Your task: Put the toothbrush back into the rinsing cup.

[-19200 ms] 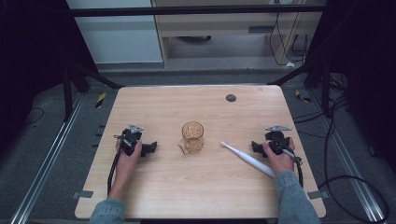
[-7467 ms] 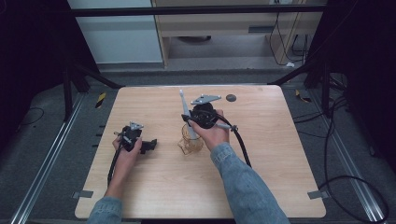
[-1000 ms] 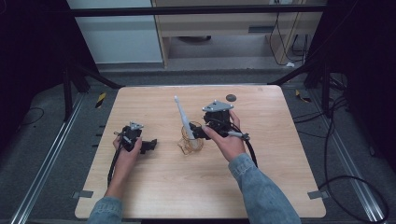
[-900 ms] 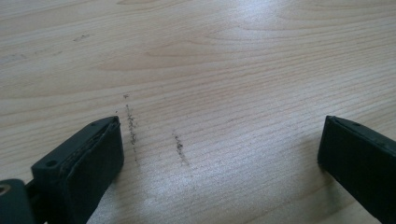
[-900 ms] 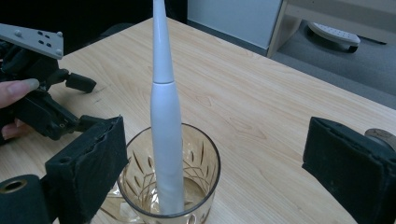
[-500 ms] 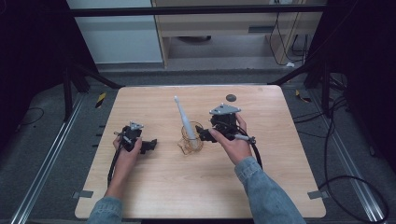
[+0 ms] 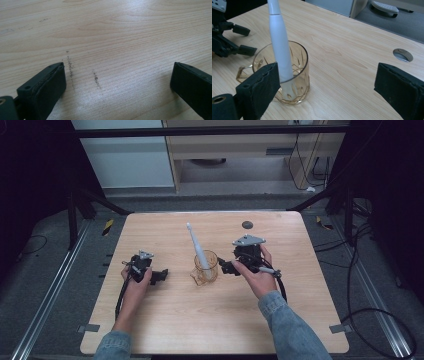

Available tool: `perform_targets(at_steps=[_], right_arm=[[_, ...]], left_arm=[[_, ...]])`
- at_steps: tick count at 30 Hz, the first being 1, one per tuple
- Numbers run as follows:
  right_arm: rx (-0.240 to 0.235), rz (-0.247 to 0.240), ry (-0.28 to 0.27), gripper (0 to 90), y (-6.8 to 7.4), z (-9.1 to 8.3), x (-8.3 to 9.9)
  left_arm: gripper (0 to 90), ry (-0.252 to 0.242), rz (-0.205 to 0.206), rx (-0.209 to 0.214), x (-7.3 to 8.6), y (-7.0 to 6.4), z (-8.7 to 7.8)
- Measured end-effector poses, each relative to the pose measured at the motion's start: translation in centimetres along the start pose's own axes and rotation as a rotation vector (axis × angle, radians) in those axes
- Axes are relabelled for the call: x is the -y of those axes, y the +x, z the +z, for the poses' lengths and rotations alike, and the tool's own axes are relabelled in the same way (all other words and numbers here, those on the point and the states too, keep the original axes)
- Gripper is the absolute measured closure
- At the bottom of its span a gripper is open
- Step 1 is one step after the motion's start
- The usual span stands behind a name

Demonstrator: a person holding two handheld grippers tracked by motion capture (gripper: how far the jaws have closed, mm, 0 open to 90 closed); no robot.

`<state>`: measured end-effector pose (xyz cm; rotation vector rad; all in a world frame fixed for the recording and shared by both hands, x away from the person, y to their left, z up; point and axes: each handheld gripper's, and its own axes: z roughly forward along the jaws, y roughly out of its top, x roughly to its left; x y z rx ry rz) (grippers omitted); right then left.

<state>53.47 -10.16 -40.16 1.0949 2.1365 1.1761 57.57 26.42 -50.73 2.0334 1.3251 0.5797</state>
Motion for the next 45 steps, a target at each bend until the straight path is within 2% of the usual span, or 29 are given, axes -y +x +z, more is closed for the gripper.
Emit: perform_targets(at_steps=[25,34,45], right_arm=[[0.051,0.043,0.050,6.3,-2.7,-1.4,3.8],[0.079,0.078,0.072,6.5,-3.7,-1.9,6.0],[0.116,0.094,0.107,7.0,-4.9,-2.2,8.5]], left_arm=[[0.0,0.001,0.001,0.000,0.0,0.0,0.0],[0.0,0.000,0.000,0.000,0.0,0.0,0.0],[0.0,0.000,0.000,0.000,0.0,0.0,0.0]])
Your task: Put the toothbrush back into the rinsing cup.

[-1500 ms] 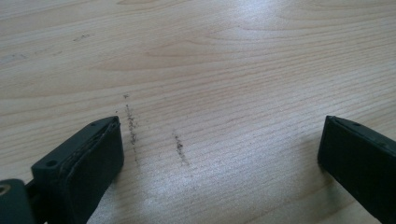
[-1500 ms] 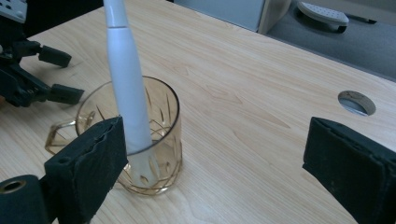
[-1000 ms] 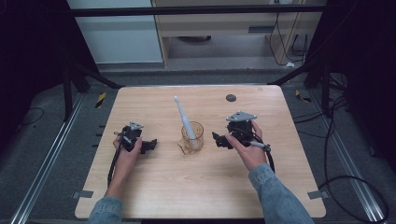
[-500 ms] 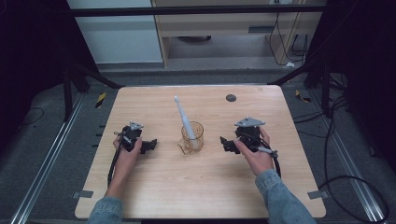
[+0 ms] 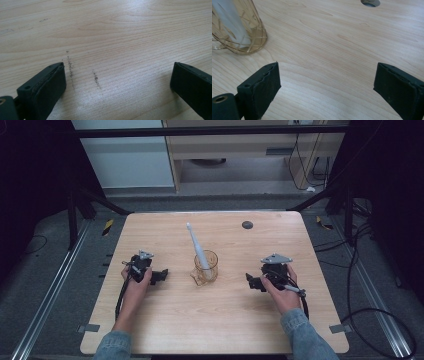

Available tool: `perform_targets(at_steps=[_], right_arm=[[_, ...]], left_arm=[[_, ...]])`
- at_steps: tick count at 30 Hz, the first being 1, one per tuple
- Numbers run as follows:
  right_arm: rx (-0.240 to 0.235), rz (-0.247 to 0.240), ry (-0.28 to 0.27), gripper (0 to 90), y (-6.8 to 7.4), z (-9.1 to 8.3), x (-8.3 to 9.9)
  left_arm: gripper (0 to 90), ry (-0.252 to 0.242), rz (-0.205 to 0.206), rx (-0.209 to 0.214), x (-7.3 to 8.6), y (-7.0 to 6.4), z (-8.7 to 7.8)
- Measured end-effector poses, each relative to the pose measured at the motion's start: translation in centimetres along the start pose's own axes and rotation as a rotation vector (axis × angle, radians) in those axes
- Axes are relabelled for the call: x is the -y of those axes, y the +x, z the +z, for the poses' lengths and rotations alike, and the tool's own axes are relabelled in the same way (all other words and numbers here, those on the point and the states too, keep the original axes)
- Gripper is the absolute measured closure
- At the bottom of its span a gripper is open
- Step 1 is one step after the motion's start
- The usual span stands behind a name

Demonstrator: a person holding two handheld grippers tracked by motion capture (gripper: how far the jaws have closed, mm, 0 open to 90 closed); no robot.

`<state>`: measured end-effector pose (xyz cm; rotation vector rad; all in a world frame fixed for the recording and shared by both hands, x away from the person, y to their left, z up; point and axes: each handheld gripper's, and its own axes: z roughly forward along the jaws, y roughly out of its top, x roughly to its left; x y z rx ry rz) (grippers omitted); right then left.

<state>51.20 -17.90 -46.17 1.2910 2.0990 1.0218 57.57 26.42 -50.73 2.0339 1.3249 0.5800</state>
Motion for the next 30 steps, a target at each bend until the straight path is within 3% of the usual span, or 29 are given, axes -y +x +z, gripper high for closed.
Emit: perform_targets(at_steps=[12,16,23,30], right_arm=[[0.048,-0.023,0.052,7.5,-2.0,0.2,1.9],[0.070,-0.008,0.067,7.6,-3.0,0.3,2.3],[0.080,0.064,0.065,8.5,-4.7,0.4,3.2],[0.086,0.092,0.083,10.1,-5.4,0.6,4.0]], left_arm=[[0.0,-0.001,0.000,0.000,0.0,0.0,0.0],[0.0,0.000,0.000,0.000,0.0,0.0,0.0],[0.0,0.000,0.001,0.000,0.0,0.0,0.0],[0.0,0.001,0.001,0.000,0.0,0.0,0.0]])
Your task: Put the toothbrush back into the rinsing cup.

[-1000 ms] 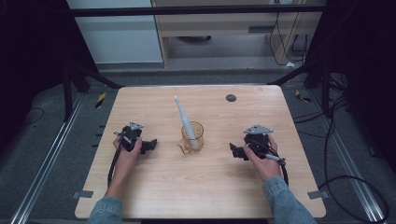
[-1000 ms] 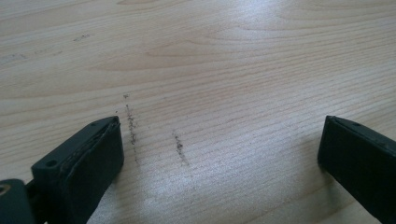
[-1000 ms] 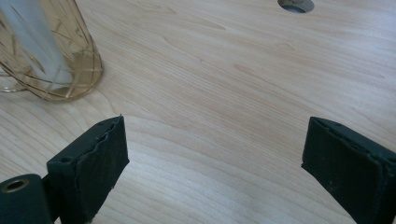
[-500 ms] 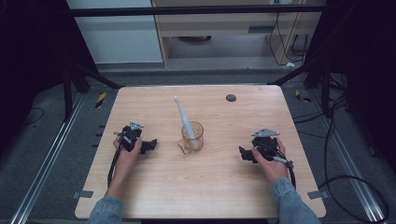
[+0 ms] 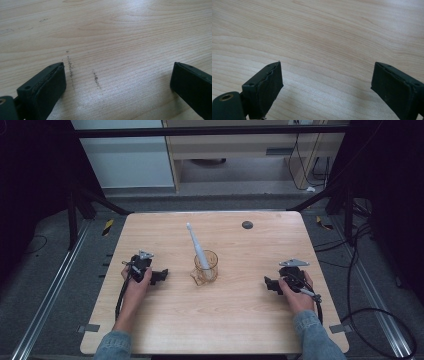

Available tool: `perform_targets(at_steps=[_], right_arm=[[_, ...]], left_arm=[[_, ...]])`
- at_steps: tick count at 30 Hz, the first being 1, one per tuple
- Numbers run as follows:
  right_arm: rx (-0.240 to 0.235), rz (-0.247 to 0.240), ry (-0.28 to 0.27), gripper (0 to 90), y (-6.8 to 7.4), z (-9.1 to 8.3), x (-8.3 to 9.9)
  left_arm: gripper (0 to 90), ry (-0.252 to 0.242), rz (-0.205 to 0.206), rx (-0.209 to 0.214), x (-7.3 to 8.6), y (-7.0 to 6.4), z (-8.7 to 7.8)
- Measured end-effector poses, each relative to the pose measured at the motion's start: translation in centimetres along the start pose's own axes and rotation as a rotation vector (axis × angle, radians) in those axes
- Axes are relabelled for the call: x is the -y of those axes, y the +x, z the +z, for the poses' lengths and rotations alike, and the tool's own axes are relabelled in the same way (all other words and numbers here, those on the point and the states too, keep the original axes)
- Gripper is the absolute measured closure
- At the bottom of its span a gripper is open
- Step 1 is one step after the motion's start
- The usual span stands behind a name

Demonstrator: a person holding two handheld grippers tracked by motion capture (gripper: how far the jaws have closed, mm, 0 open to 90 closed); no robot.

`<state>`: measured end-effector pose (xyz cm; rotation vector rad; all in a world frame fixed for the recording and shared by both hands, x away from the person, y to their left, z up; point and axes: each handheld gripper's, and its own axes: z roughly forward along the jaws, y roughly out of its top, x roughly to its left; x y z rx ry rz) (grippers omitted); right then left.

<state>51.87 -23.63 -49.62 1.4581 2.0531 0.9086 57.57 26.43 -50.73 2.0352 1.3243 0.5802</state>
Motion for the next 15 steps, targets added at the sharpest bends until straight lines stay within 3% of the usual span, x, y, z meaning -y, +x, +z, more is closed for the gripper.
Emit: perform_targets(at_steps=[9,15], right_arm=[[0.028,0.008,0.018,10.1,-0.9,0.6,0.3],[0.051,0.024,0.002,10.7,-1.5,1.0,0.2]], left_arm=[[0.0,-0.001,-0.001,0.000,0.0,0.0,0.0],[0.0,-0.001,-0.001,0.000,0.0,0.0,0.0]])
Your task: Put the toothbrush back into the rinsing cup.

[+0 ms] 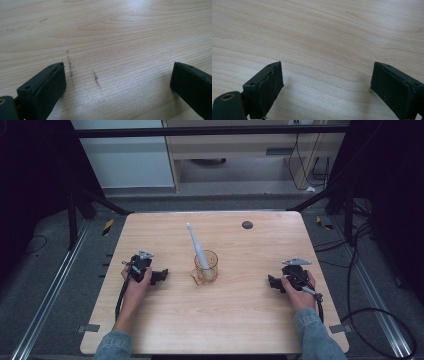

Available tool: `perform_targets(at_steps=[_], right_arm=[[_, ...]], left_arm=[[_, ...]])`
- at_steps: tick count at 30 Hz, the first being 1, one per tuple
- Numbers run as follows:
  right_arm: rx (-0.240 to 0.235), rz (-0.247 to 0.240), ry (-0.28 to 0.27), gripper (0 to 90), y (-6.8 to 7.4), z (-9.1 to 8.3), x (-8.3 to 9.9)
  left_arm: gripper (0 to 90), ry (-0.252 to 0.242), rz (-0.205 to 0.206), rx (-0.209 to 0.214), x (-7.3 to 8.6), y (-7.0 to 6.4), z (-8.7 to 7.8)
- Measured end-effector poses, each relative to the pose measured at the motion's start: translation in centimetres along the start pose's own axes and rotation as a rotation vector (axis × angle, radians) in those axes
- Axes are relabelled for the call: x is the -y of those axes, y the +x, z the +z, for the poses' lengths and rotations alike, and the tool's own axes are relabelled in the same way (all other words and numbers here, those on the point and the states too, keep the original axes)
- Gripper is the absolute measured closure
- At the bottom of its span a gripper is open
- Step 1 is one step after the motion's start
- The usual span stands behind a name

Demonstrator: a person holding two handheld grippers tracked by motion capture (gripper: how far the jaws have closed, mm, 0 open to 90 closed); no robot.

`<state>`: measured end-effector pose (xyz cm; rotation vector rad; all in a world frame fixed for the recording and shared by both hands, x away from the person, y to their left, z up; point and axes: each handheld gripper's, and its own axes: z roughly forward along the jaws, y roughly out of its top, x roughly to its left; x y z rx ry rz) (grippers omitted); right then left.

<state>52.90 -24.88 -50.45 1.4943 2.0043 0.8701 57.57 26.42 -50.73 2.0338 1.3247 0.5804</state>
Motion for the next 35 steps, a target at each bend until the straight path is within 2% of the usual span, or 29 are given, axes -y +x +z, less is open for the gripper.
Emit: perform_targets(at_steps=[9,15,17,26,28,31,32,35], right_arm=[[0.048,0.058,-0.020,10.8,-1.2,0.8,0.1],[0.061,0.093,-0.023,10.8,-1.7,0.9,0.0],[0.062,0.107,-0.021,10.6,-1.7,0.9,0.0],[0.086,0.098,-0.007,9.1,-1.5,1.1,-0.1],[0.085,0.090,0.000,6.5,-1.4,1.1,-0.1],[0.107,0.116,0.014,0.6,-1.3,1.3,-0.2],[0.121,0.135,0.019,0.2,-1.2,1.3,-0.2],[0.140,0.148,0.019,0.3,-1.0,1.3,-0.1]], left_arm=[[0.0,0.000,0.001,0.000,0.0,0.0,0.0],[0.0,0.001,0.001,-0.001,0.0,0.0,0.0],[0.0,0.000,0.000,0.000,0.0,0.0,0.0],[0.0,0.000,0.000,0.000,0.0,0.0,0.0],[0.0,-0.001,-0.001,0.000,0.0,0.0,0.0],[0.0,-0.002,-0.002,0.000,0.0,0.0,0.0],[0.0,-0.002,-0.002,0.000,0.0,0.0,0.0],[0.0,-0.001,-0.001,-0.001,0.0,0.0,0.0]])
